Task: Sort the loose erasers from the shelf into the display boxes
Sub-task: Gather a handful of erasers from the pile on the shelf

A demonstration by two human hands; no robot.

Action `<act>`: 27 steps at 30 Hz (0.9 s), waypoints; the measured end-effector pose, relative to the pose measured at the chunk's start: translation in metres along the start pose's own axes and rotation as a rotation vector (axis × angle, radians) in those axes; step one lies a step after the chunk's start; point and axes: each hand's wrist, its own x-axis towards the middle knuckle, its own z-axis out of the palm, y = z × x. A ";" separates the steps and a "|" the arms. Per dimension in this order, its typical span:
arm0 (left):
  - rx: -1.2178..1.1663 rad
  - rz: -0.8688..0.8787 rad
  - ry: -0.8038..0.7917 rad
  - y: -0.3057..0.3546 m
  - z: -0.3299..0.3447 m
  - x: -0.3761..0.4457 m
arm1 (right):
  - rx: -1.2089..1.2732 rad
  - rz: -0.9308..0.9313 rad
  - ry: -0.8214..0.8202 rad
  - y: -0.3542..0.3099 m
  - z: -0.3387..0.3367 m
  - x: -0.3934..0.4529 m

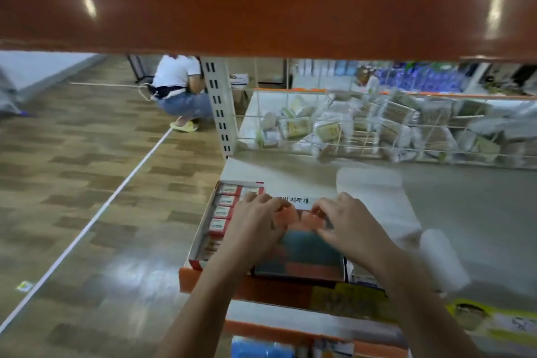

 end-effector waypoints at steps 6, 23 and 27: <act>0.030 0.119 -0.055 -0.004 0.004 -0.002 | -0.225 0.084 0.021 -0.001 0.000 -0.005; 0.041 0.247 -0.109 -0.016 0.000 -0.001 | -0.454 0.143 -0.072 -0.021 0.006 0.006; 0.041 0.255 -0.119 -0.020 0.003 0.001 | -0.515 0.158 -0.078 -0.025 0.006 0.004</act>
